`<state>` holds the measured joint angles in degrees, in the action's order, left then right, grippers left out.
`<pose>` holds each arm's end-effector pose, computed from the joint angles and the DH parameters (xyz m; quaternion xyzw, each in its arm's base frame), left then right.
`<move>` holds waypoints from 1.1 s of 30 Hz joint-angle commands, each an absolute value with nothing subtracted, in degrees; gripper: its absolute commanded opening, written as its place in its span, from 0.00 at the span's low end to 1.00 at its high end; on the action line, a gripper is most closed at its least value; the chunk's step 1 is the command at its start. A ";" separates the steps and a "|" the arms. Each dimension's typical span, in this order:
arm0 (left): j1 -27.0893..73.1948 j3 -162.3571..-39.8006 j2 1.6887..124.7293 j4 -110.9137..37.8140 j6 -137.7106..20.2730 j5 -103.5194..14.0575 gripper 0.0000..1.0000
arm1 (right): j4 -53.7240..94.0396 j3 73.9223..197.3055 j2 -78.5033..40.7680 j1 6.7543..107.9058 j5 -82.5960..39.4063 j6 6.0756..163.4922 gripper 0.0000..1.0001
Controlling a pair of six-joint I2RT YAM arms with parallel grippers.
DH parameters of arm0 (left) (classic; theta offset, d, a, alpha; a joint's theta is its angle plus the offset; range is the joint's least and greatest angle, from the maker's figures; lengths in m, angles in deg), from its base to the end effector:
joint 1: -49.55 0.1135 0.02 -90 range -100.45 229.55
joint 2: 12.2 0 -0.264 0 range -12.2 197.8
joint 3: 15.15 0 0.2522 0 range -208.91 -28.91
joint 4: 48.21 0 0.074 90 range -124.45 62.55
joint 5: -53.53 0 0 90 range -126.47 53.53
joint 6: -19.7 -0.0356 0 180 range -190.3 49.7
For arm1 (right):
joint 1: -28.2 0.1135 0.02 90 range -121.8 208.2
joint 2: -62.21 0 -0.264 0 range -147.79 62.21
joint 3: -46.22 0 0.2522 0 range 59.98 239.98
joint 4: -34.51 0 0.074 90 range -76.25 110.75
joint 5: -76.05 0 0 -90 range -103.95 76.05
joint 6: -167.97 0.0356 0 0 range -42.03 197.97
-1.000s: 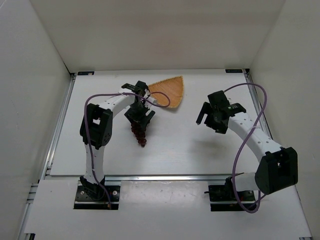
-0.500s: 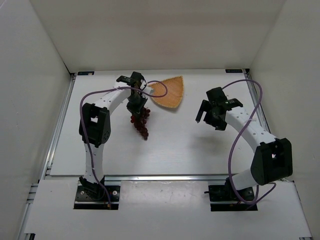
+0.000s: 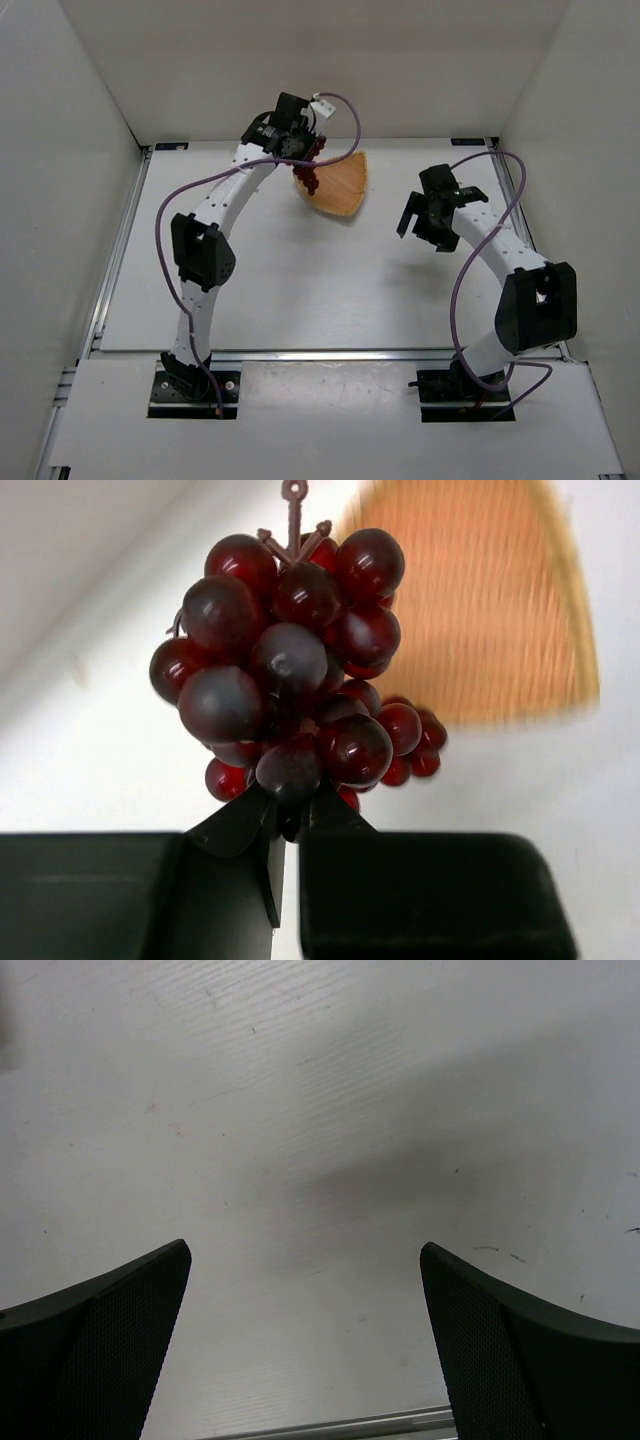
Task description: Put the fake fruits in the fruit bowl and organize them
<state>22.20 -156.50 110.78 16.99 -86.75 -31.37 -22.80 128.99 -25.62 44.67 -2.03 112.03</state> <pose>0.4260 -0.2168 0.3346 0.3313 0.8680 0.0063 0.3698 0.3010 0.0813 0.2586 0.1722 0.9507 0.0102 0.2578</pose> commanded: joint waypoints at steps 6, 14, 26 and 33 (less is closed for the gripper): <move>19.32 -169.01 123.32 3.44 -85.07 -35.04 0.10 | -26.44 133.02 -24.45 41.22 0.72 110.05 0.99; 18.18 -167.25 123.25 2.38 -82.78 -37.35 0.90 | -26.44 133.02 -22.08 38.40 0.72 108.73 0.99; 20.00 -144.45 96.81 3.43 -84.36 -20.67 1.00 | -24.33 130.21 -19.88 38.40 -4.37 108.73 0.99; 31.60 -128.61 82.56 20.17 -75.86 -12.83 1.00 | -24.33 123.45 -11.72 37.87 -3.85 110.39 0.99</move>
